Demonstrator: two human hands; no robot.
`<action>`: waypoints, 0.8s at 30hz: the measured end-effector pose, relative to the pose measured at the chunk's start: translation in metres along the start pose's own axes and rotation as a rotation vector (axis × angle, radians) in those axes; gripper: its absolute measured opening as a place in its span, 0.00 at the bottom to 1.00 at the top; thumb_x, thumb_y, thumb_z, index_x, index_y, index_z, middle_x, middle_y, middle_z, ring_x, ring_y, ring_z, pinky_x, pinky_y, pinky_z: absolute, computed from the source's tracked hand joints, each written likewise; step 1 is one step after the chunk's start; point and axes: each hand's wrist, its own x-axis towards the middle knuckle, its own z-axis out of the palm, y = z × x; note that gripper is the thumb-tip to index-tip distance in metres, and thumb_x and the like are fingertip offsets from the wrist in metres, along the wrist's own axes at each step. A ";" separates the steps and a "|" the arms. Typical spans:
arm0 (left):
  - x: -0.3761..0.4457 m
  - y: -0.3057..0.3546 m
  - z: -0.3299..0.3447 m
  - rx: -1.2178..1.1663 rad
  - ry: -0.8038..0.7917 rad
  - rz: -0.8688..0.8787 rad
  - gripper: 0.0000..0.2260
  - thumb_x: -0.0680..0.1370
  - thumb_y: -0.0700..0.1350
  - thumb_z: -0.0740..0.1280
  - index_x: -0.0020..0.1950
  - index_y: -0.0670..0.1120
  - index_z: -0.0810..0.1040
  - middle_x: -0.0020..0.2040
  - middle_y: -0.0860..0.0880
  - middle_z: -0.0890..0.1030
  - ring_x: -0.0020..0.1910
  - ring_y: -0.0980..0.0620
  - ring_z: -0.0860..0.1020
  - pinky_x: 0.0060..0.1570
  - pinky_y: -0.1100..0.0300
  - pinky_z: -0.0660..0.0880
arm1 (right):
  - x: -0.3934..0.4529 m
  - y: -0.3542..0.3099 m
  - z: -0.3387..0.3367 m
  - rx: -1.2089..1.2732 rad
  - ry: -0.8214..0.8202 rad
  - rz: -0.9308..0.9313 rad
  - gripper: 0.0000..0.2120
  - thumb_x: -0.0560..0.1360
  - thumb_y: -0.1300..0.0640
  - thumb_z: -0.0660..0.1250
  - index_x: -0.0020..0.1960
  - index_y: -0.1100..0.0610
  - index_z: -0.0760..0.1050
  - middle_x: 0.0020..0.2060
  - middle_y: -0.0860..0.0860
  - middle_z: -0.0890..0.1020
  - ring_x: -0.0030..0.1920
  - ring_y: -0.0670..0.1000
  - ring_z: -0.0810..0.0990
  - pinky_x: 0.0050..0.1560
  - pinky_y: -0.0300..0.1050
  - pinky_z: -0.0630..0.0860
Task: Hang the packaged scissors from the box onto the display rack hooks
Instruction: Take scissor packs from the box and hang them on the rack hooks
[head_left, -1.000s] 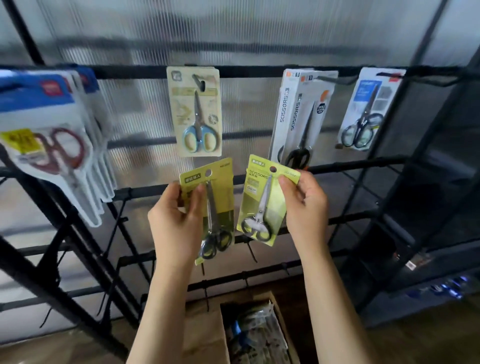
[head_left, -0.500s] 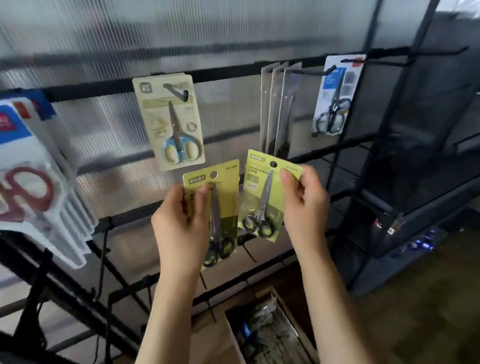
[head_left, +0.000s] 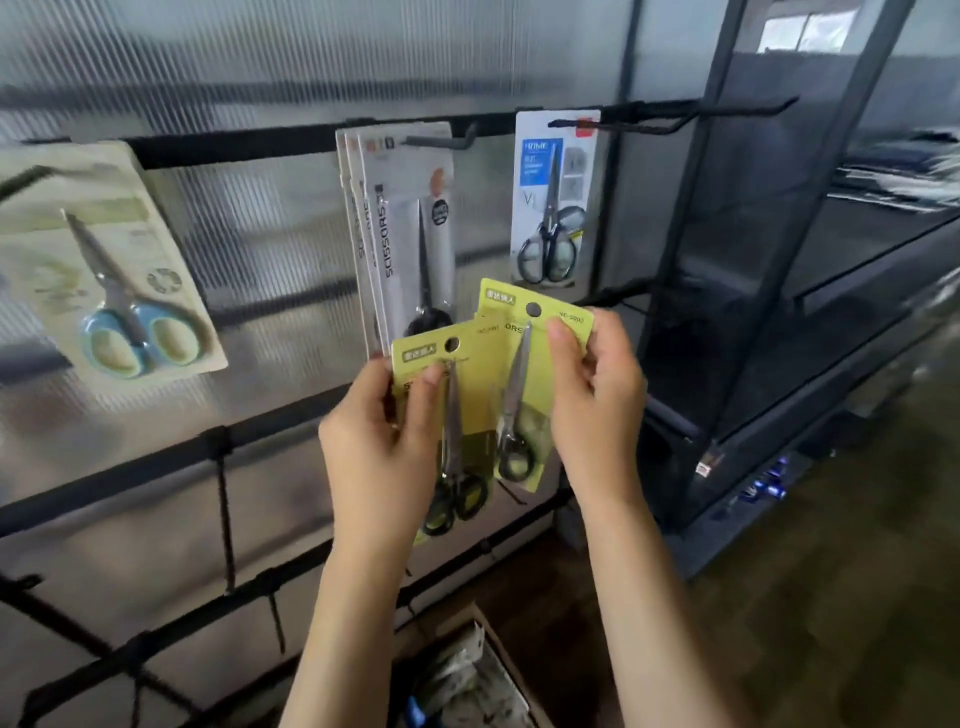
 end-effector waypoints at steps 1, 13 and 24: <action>-0.002 -0.001 0.016 0.012 0.038 -0.032 0.08 0.78 0.44 0.66 0.40 0.45 0.75 0.29 0.49 0.74 0.30 0.57 0.69 0.28 0.67 0.64 | 0.009 0.009 -0.007 0.018 -0.042 0.021 0.10 0.79 0.58 0.62 0.41 0.62 0.70 0.29 0.55 0.71 0.30 0.50 0.66 0.31 0.45 0.65; -0.011 0.034 0.132 0.168 0.209 -0.149 0.14 0.78 0.43 0.65 0.34 0.50 0.67 0.29 0.58 0.73 0.27 0.59 0.66 0.27 0.71 0.61 | 0.096 0.072 -0.080 0.071 -0.204 0.075 0.09 0.80 0.58 0.62 0.41 0.56 0.68 0.28 0.43 0.70 0.28 0.41 0.66 0.30 0.34 0.61; -0.023 0.041 0.161 0.025 0.223 -0.122 0.17 0.78 0.47 0.66 0.34 0.38 0.67 0.27 0.52 0.65 0.28 0.58 0.60 0.28 0.61 0.60 | 0.110 0.074 -0.134 0.108 -0.092 0.061 0.11 0.77 0.52 0.63 0.42 0.59 0.73 0.34 0.54 0.77 0.34 0.58 0.74 0.33 0.52 0.71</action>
